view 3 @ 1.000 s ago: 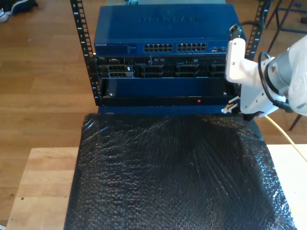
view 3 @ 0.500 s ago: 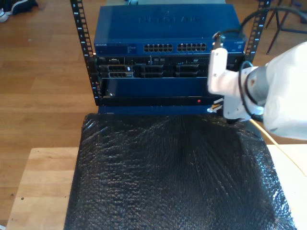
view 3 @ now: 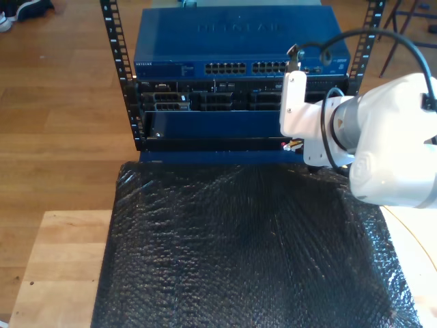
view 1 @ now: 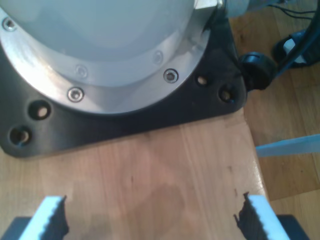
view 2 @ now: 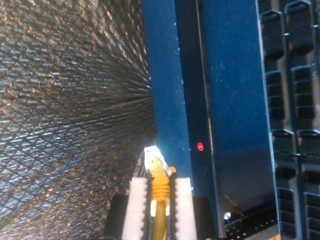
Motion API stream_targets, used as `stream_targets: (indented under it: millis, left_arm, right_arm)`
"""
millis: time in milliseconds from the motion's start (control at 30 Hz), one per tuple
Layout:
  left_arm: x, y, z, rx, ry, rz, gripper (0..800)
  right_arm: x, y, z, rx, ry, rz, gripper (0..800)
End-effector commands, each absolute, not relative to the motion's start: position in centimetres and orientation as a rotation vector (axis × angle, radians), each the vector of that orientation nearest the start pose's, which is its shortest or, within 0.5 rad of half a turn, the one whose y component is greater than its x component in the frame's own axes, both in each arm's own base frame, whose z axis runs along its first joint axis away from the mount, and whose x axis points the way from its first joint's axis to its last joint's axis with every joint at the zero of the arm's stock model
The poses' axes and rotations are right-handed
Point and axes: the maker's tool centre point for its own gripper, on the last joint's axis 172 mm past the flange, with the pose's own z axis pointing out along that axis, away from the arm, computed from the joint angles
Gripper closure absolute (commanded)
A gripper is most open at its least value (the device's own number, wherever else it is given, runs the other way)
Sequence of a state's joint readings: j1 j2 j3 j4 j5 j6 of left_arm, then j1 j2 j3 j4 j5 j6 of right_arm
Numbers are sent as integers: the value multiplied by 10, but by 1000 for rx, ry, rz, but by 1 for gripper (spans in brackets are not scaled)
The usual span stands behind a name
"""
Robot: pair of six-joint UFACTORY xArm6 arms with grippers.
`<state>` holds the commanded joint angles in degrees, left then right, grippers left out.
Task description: Grab the cable and plug it in
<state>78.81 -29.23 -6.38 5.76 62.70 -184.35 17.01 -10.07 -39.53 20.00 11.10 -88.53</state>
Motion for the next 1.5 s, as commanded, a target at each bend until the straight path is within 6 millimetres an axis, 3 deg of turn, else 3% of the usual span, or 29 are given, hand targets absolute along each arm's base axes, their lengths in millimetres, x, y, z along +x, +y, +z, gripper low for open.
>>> stream_targets:
  millis: [333,633,1033,1500]
  left_arm:
    - [2,118,35,-2259,2726,-405,0]
    - [2,118,35,-2259,2726,-405,0]
    - [2,118,35,-2259,2726,-405,0]
    - [2,118,35,-2259,2726,-405,0]
  right_arm:
    - [530,152,249,-2329,-2233,-1212,800]
    - [526,156,246,-2261,-2368,-1186,800]
    - [522,148,233,-2281,-2362,-1158,800]
    - [528,151,247,-2276,-2364,-1200,800]
